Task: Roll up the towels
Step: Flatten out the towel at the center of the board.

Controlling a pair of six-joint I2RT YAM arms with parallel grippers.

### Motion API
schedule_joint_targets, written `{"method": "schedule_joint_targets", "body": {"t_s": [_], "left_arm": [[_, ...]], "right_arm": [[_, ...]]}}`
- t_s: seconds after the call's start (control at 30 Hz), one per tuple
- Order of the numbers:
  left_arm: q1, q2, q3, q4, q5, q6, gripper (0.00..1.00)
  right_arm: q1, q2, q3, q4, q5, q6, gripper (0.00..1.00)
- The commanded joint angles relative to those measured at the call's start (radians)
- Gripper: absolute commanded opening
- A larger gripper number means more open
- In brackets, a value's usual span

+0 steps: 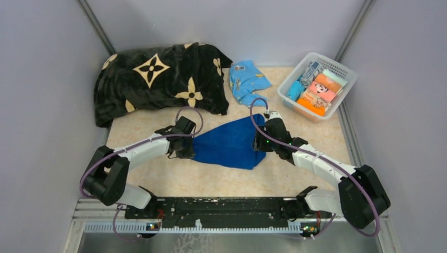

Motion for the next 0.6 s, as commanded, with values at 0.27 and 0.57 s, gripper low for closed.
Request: {"method": "schedule_joint_targets", "body": {"t_s": [0.27,0.57], "left_arm": [[0.057,-0.238,0.15,-0.034,0.071,0.07,0.0],[0.224,-0.337,0.438,-0.168,0.104,0.18,0.0]], "right_arm": [[-0.003,-0.063,0.002,0.037,-0.014,-0.086,0.49],[-0.002,-0.009,0.005,0.047,-0.072,-0.106,0.49]]}}
